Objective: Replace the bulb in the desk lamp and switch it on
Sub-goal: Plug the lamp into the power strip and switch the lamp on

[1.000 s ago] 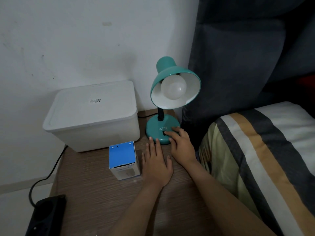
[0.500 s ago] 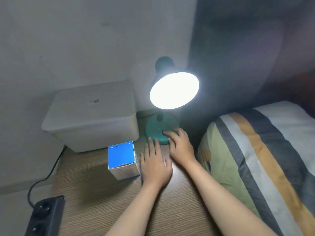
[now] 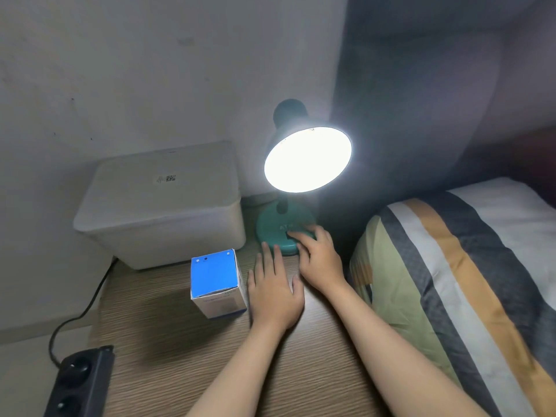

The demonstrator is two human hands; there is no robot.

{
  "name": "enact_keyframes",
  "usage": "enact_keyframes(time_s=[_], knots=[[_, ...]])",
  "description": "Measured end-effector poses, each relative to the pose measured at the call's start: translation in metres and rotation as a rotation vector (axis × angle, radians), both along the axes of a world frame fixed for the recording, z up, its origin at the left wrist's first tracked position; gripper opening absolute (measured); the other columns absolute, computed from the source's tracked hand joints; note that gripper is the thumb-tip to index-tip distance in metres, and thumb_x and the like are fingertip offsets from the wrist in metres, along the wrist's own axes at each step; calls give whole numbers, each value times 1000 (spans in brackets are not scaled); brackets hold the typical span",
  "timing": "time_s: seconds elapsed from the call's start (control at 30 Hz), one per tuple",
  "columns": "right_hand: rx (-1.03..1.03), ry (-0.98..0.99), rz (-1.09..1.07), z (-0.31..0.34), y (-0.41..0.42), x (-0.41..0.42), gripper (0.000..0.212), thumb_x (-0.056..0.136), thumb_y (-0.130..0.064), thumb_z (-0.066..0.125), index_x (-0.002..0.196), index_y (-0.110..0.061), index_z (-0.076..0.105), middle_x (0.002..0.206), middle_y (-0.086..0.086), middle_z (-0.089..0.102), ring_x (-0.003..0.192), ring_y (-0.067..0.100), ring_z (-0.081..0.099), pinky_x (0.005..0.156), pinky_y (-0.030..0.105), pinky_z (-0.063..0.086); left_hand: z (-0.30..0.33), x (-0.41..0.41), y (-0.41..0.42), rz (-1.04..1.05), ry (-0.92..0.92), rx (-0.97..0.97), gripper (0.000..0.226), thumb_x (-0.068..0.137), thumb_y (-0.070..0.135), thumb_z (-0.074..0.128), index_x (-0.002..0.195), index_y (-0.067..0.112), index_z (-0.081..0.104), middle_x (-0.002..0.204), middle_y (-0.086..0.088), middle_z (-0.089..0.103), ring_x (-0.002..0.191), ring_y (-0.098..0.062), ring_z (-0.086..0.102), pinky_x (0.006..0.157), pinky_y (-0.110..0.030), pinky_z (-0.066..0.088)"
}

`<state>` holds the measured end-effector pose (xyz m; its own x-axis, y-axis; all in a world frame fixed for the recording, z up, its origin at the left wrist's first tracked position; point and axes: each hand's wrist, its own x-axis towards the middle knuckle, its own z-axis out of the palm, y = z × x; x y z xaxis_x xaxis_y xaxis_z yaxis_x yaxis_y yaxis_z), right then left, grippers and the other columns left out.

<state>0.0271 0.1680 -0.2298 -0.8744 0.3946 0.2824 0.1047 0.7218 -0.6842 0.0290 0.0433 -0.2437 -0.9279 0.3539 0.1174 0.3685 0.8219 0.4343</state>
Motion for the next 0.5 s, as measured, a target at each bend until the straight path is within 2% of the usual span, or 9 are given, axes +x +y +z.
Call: enact_keyframes(time_s=[0.5], knots=[[8, -14, -2, 1, 0, 0, 32, 90, -21, 51, 117, -35, 62, 127, 0, 49, 123, 17, 38, 75, 41, 54, 2, 1, 0, -3, -1, 6, 67, 88, 36, 45, 145, 14, 17, 155, -8, 16, 142, -27, 16, 114, -47, 18]])
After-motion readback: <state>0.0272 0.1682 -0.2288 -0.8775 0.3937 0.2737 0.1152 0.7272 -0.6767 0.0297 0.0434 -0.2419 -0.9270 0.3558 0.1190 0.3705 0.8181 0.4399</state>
